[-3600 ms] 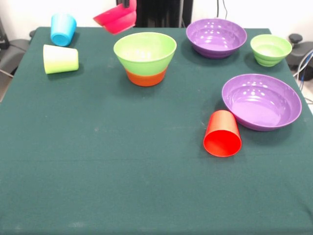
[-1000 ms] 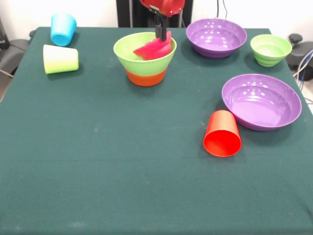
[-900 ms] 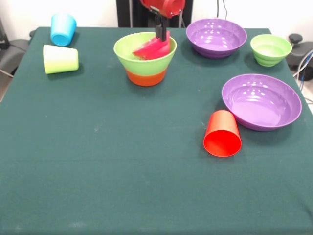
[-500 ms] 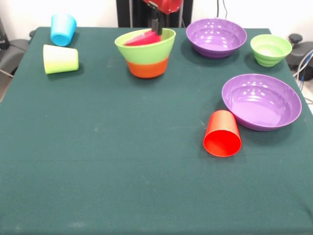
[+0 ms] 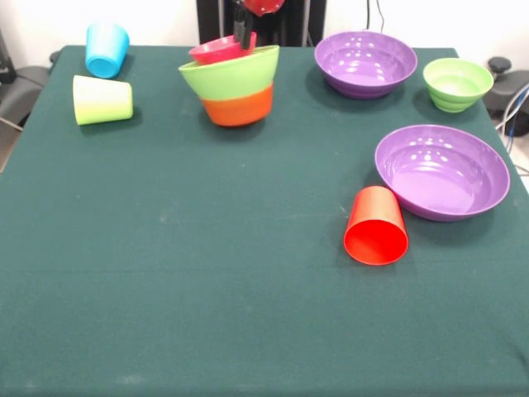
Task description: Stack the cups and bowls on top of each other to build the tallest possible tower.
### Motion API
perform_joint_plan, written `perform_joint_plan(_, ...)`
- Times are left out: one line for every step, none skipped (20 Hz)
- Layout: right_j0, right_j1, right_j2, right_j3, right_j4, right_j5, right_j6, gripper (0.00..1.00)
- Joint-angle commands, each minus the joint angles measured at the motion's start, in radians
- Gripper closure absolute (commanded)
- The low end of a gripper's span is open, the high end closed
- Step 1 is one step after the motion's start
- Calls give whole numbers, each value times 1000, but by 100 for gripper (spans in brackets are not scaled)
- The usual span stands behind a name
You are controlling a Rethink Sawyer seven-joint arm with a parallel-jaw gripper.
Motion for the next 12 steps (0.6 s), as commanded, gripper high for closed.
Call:
perform_joint_plan(18,74,18,-73,9,65,120,100)
perform_joint_plan(18,79,20,-79,11,63,120,100)
perform_joint_plan(19,84,21,-85,12,62,121,100)
perform_joint_plan(18,88,22,-92,13,62,120,100)
perform_joint_plan(16,92,24,-96,12,61,119,100)
perform_joint_plan(13,94,27,-99,11,60,118,100)
perform_joint_plan(10,96,30,-102,10,59,117,100)
perform_joint_plan(14,99,29,-103,12,58,120,100)
perform_joint_plan(16,99,28,-104,13,58,122,100)
perform_joint_plan(18,101,29,-105,15,58,125,100)
perform_joint_plan(19,101,29,-106,15,58,126,100)
perform_joint_plan(20,99,28,-104,15,58,127,100)
